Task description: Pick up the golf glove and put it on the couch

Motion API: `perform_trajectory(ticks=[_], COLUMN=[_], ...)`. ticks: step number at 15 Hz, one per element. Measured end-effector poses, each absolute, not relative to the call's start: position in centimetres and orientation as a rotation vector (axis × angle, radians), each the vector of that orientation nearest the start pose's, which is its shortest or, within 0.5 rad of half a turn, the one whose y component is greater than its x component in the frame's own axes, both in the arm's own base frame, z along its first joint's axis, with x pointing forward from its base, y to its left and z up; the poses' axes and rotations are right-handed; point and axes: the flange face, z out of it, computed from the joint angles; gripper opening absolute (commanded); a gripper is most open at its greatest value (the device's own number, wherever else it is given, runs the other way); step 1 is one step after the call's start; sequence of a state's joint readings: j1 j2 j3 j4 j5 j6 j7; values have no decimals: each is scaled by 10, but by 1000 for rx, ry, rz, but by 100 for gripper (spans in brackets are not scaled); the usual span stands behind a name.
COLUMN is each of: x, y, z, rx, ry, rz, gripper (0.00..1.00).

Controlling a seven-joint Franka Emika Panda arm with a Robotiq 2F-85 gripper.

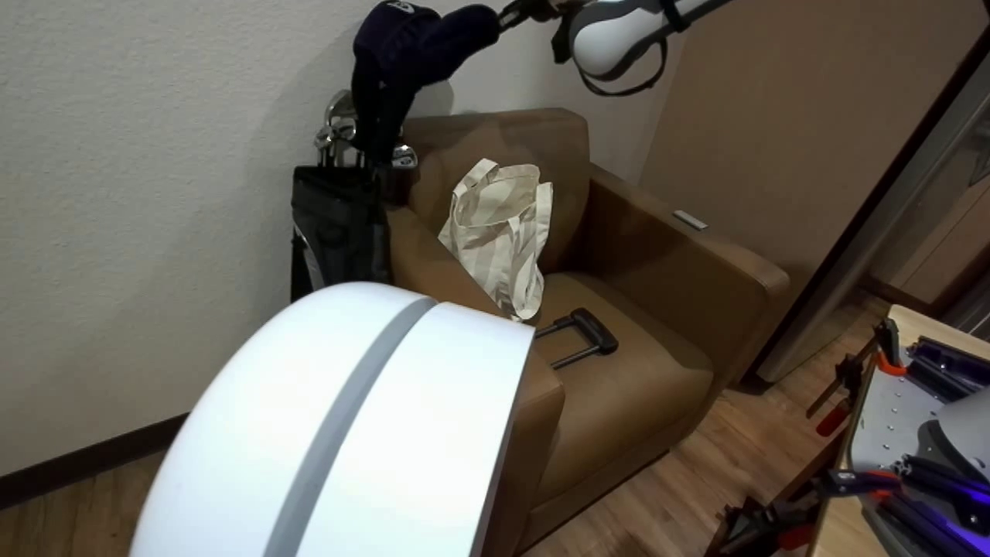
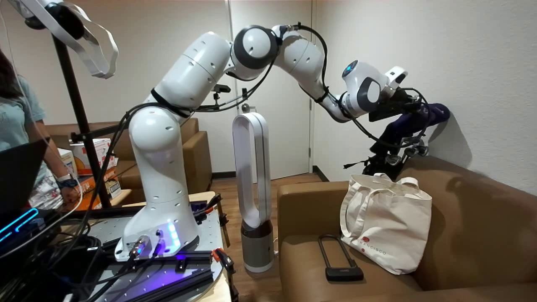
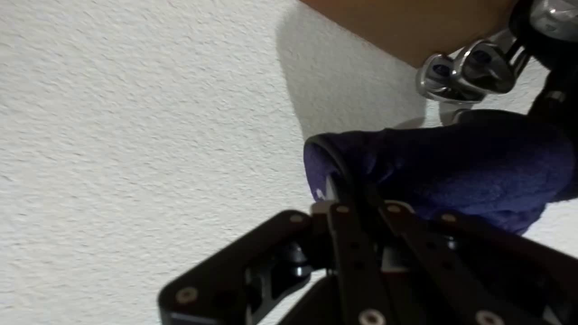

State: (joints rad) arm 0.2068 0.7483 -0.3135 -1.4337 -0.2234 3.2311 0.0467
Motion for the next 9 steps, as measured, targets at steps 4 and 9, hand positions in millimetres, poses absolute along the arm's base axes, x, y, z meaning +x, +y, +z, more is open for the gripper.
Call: perform_trajectory(ticks=[4,9], x=[732,675], y=[-59,-112], z=[413,409], rx=[-2960,-3193], ry=[-46,219], rz=[-1777,-1602], gripper=[7,7])
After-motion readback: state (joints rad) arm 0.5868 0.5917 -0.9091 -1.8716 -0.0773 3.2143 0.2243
